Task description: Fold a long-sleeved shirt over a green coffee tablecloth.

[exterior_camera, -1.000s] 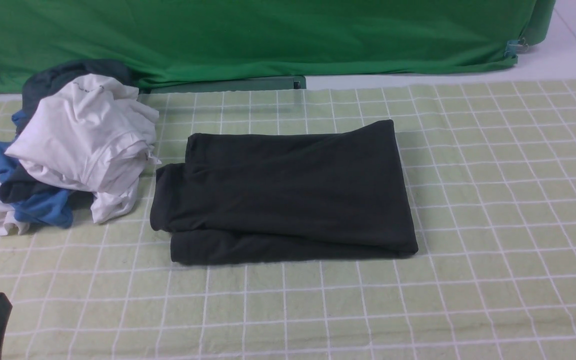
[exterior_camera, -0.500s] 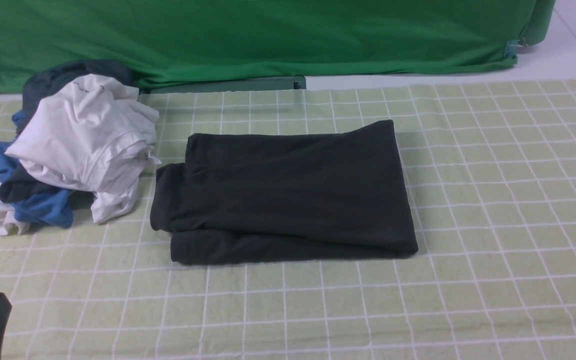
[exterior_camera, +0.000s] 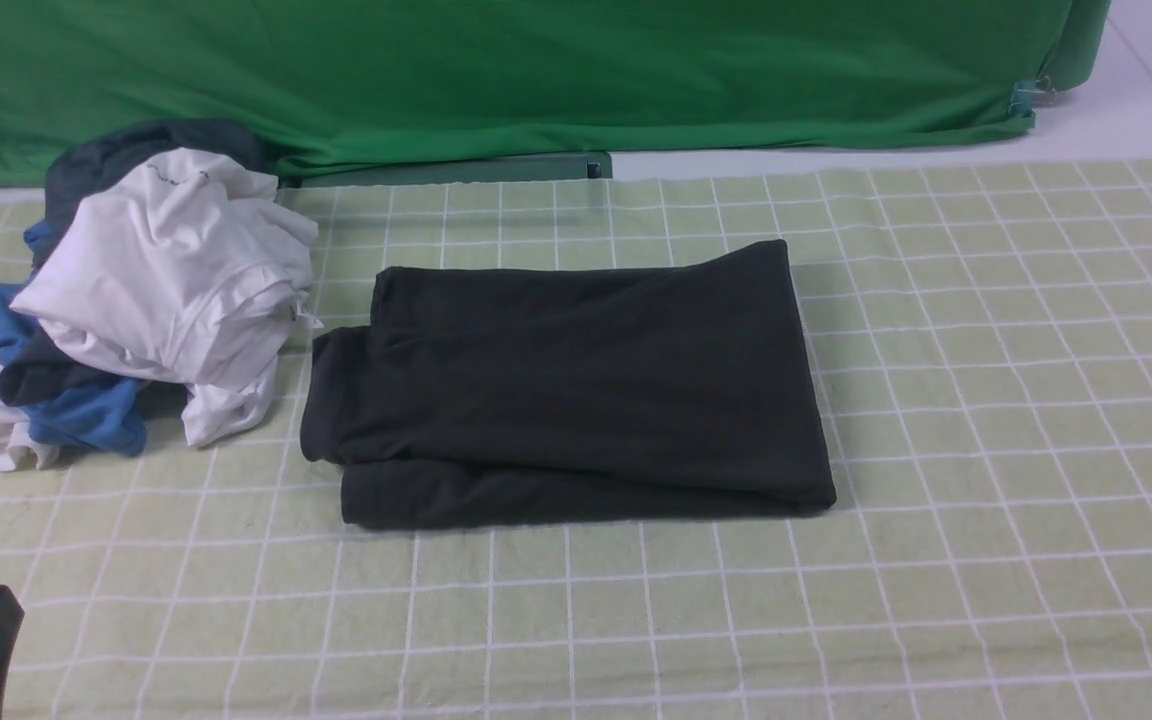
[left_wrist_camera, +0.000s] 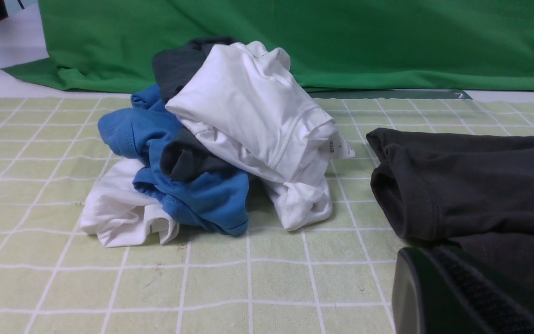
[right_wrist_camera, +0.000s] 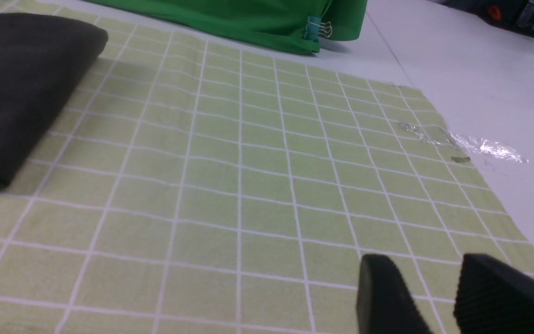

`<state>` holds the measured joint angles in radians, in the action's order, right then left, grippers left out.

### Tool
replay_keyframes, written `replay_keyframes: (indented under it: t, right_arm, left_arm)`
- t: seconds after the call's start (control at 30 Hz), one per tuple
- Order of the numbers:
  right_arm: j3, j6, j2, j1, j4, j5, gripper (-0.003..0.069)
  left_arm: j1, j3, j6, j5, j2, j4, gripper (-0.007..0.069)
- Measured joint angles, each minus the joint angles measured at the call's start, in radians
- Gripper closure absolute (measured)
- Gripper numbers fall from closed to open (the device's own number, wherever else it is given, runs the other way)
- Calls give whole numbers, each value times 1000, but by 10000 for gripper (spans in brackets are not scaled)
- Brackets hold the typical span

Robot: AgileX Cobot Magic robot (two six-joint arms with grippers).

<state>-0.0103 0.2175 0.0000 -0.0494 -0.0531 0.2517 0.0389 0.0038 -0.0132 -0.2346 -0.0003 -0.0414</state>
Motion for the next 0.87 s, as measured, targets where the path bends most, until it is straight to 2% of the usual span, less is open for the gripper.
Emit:
replay_keyframes:
  t: [0.87]
  right_arm:
    - [0,0,0,0,0,0,419]
  left_arm:
    - [0,0,0,1,0,15,608]
